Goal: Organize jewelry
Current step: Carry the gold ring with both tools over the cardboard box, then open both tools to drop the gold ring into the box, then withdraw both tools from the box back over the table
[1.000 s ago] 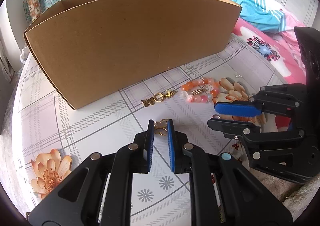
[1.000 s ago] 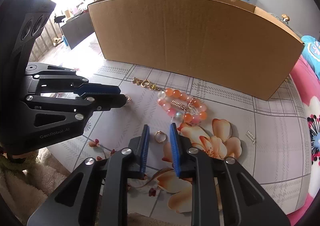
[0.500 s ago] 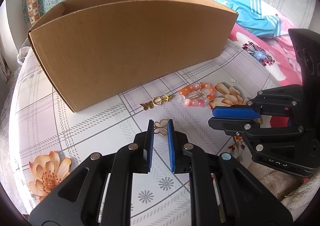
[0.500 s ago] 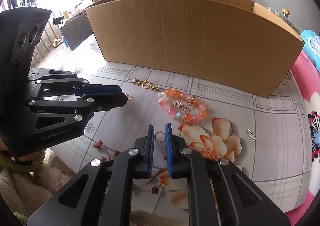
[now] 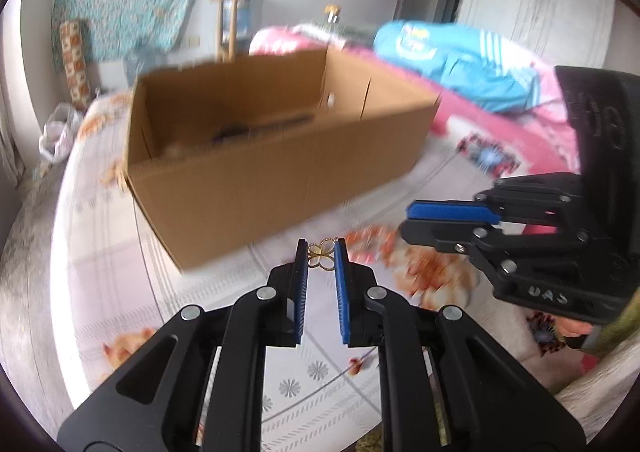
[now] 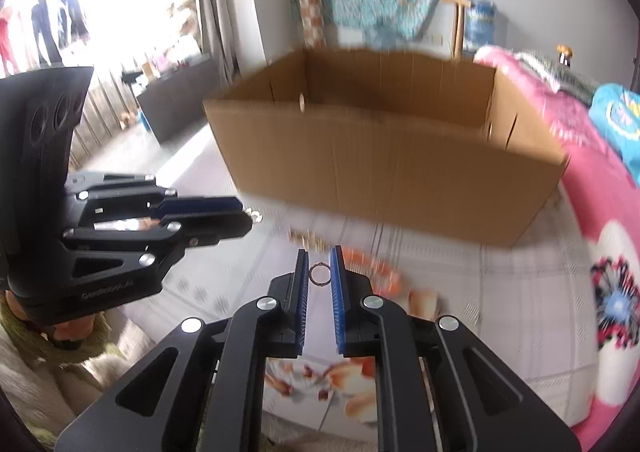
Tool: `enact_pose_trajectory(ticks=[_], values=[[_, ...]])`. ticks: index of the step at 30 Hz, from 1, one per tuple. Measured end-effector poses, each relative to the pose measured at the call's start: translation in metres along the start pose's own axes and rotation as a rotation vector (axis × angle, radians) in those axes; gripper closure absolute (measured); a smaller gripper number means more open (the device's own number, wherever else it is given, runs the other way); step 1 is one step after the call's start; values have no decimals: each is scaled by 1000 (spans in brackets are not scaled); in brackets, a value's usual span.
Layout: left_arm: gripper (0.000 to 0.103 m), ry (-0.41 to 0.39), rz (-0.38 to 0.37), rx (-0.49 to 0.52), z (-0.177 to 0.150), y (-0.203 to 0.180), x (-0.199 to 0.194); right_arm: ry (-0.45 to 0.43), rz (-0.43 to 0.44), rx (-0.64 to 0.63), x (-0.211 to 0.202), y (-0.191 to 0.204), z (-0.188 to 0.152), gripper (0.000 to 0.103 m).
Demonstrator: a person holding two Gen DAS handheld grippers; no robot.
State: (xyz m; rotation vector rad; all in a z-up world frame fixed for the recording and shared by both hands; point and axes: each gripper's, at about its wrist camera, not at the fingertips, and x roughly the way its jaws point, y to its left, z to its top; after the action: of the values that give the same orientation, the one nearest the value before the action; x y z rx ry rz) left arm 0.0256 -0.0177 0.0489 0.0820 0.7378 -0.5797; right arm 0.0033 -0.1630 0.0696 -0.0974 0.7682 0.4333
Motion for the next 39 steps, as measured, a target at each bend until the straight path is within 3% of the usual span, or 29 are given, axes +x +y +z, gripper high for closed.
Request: enact_pose_trajectory(ticks=[7, 10, 14, 19, 24, 26, 27, 29, 34, 39], values=[[91, -128, -23, 75, 66, 2, -24, -114, 65, 11, -16, -31, 66, 92], [91, -57, -49, 66, 100, 12, 10, -83, 87, 26, 1, -51, 98, 92], [91, 120, -66, -24, 129, 37, 77, 72, 89, 81, 56, -85, 127, 92], [91, 245, -27, -37, 137, 47, 132, 254, 84, 173, 118, -118, 134, 92], [89, 324, -33, -62, 138, 48, 150, 296, 51, 193, 138, -129, 132, 91], [65, 328, 4, -53, 138, 44, 149, 289, 60, 200, 135, -130, 134, 90], [60, 331, 10, -51, 139, 45, 150, 282, 47, 192, 134, -129, 135, 89], [58, 322, 4, -51, 140, 43, 148, 270, 27, 178, 132, -128, 136, 83], [56, 314, 10, -71, 140, 47, 146, 233, 16, 165, 121, -127, 140, 83], [49, 258, -6, -79, 144, 44, 127, 139, 3, 169, 83, -123, 140, 78]])
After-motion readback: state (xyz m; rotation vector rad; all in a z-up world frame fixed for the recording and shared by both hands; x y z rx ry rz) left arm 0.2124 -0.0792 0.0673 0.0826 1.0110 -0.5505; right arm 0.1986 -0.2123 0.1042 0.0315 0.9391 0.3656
